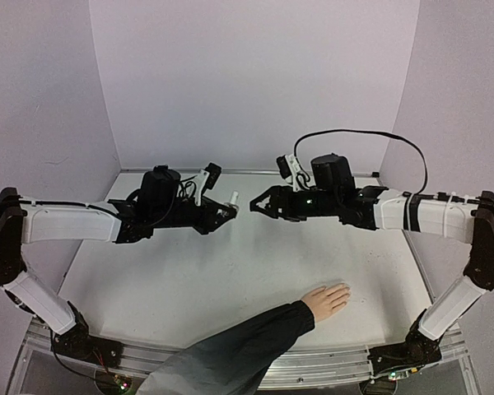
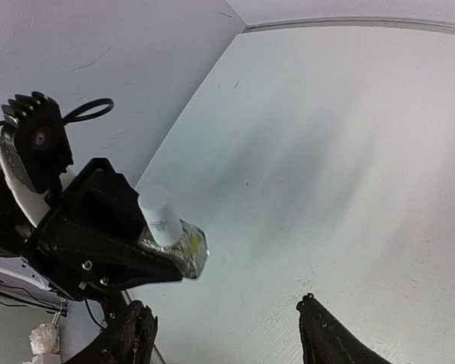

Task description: Paint the nails

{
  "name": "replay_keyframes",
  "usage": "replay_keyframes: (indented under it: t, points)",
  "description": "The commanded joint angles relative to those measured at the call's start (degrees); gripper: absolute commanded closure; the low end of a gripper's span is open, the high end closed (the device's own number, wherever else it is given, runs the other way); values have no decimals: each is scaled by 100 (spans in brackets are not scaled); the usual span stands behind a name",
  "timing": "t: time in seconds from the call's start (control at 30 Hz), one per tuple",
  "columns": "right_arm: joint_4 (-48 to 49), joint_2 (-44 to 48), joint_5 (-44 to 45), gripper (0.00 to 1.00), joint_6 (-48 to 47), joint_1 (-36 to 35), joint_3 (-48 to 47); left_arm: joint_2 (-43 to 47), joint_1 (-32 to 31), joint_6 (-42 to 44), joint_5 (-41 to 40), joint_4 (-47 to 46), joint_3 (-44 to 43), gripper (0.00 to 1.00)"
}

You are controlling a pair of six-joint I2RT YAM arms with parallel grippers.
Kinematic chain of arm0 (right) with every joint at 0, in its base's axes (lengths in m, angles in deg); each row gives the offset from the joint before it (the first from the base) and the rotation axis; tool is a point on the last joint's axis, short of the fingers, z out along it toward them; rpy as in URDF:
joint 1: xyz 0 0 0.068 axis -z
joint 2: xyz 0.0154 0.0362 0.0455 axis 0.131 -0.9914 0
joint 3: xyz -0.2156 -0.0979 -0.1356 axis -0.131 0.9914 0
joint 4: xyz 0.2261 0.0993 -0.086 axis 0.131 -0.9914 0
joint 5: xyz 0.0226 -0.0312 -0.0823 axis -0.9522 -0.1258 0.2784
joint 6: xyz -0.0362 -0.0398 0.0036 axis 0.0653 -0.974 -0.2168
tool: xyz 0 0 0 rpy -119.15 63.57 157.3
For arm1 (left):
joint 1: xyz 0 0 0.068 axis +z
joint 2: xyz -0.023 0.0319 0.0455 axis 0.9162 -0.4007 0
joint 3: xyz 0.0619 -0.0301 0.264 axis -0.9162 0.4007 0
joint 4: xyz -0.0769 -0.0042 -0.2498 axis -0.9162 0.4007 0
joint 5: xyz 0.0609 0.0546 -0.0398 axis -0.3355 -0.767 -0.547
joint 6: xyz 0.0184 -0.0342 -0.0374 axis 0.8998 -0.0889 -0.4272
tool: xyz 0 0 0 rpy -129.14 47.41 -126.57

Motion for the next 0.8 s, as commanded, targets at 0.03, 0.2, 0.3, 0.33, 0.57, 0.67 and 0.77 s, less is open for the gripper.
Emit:
replay_keyframes:
  t: [0.03,0.2,0.3,0.33,0.57,0.67,0.77]
  points:
    - [-23,100,174,33,38,-39,-302,448,-400,873,-2441,708,-83,100]
    - [369,-209,-32,34,313,-149,-566,460,-576,1195,-2866,836,-92,100]
    - [527,-435,-102,35,385,-232,-783,437,-666,1271,-2963,882,-116,100]
    - [521,-536,-123,36,385,-269,-887,436,-683,1274,-2974,890,-119,100]
    - [534,-1096,-41,47,515,-478,-1416,441,-725,1261,-2970,936,-118,100]
    - [549,-1255,55,52,550,-553,-1568,435,-735,1257,-2947,957,-107,100]
    - [574,-1388,164,56,612,-585,-1668,443,-743,1251,-2921,972,-106,100]
